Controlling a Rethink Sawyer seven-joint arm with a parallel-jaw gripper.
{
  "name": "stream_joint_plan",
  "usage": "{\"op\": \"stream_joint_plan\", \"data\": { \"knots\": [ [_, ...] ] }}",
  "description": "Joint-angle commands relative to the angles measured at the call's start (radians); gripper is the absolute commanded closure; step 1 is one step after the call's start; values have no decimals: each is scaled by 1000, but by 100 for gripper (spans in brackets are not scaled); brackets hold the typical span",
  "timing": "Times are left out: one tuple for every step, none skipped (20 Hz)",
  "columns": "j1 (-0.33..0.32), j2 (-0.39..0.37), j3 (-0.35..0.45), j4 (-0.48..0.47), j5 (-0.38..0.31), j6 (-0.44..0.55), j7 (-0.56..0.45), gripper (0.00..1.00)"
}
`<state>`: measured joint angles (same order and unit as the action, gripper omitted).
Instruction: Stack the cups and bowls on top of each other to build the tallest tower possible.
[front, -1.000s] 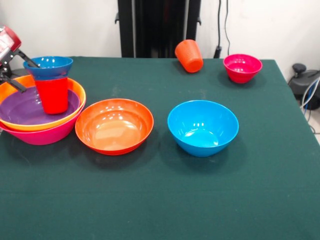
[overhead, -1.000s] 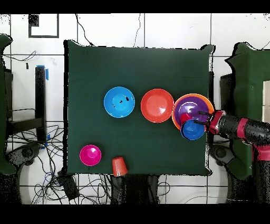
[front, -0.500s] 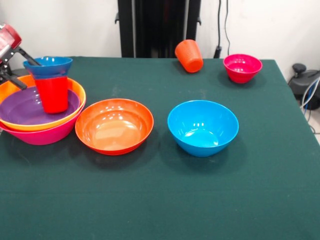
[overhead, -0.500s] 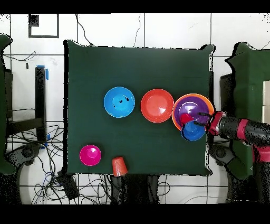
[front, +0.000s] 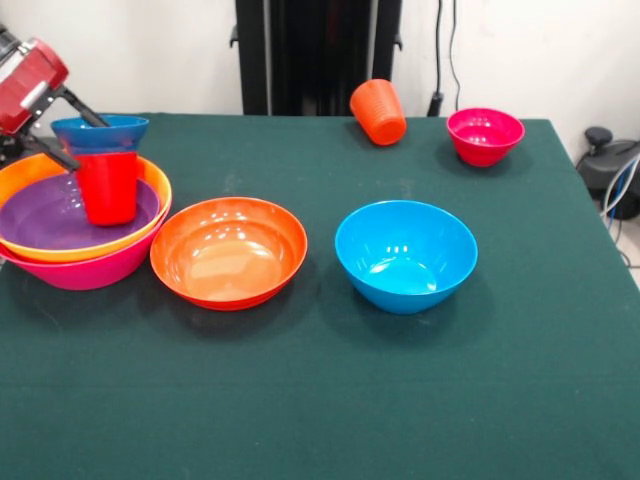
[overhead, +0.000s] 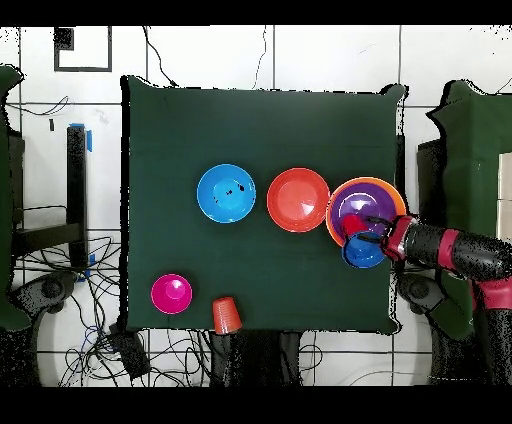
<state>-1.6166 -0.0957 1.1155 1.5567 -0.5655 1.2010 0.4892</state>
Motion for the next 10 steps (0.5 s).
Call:
{"op": "stream_joint_plan", "data": {
  "knots": [
    [29,22,-54,105,-70,-145,-95,0],
    [28,22,-56,111,-69,-154,-91,0],
    [23,23,-56,121,-67,-167,-87,0],
    [23,22,-58,124,-66,-172,-86,0],
    [22,20,-58,129,-64,-178,-86,0],
    [24,19,-58,132,-62,-183,-84,0],
    [24,18,-59,136,-61,-190,-83,0],
    [24,17,-62,137,-60,-195,-85,0],
    [24,14,-64,140,-60,-201,-83,0],
    [24,12,-66,142,-61,-205,-81,0]
  ]
}}
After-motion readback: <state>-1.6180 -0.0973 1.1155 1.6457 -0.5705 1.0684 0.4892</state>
